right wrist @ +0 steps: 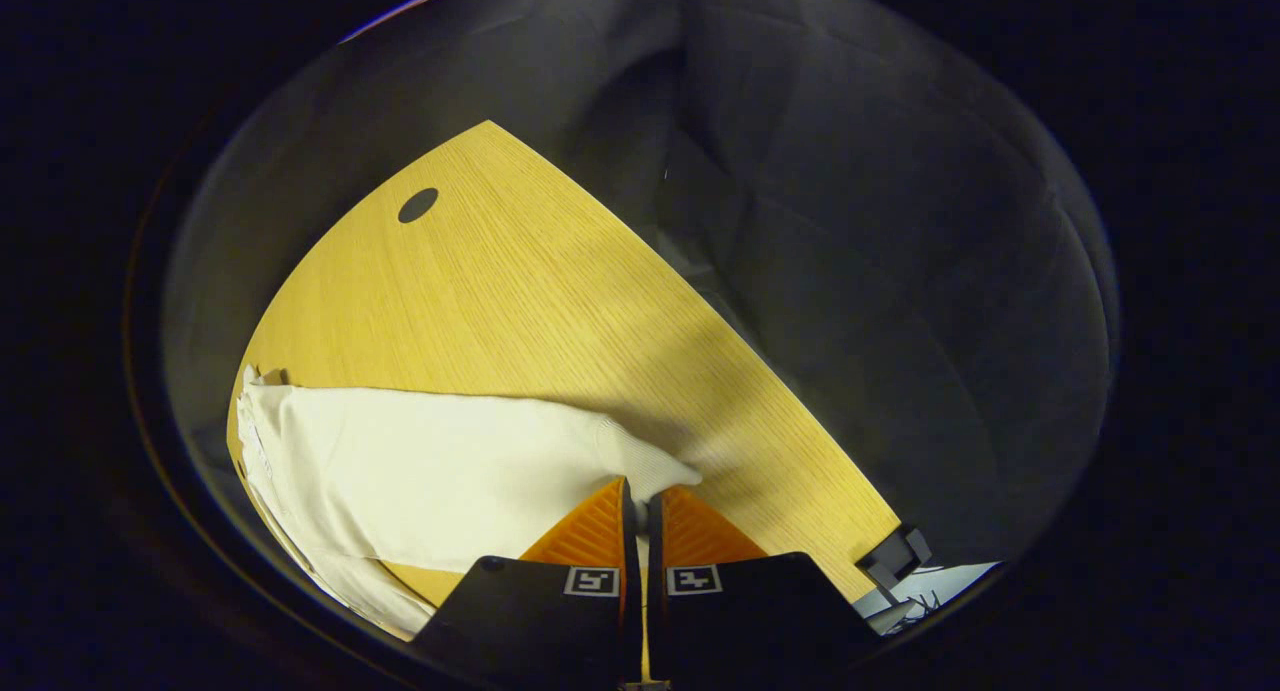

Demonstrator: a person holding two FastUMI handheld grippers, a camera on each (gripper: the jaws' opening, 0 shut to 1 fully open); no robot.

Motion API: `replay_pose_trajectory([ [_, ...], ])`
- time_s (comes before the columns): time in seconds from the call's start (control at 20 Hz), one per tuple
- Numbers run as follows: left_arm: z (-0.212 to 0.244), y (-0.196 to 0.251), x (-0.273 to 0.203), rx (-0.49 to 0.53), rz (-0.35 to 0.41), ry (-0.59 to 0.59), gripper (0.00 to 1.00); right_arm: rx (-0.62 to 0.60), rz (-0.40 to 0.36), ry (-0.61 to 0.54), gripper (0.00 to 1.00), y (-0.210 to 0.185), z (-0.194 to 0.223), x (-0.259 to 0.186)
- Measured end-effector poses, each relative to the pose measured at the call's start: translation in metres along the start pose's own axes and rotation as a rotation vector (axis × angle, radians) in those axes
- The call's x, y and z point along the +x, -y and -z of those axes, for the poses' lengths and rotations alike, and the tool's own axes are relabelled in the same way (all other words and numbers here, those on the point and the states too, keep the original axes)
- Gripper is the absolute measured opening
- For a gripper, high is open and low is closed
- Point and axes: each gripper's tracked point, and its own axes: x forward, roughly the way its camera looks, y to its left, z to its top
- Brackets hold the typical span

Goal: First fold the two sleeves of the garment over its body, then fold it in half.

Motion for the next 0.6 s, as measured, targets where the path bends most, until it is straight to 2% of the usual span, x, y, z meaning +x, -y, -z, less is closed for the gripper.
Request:
replay_pose_trajectory([
  [0.3, -0.005, -0.028, 0.008, 0.005, 0.035, 0.042, 0.99, -0.049, -0.004, 0.065, 0.02, -0.039, -0.003, -0.047],
  [0.6, -0.001, -0.05, 0.015, -0.004, 0.098, 0.07, 0.99, -0.13, -0.026, 0.114, 0.02, -0.116, 0.004, -0.098],
])
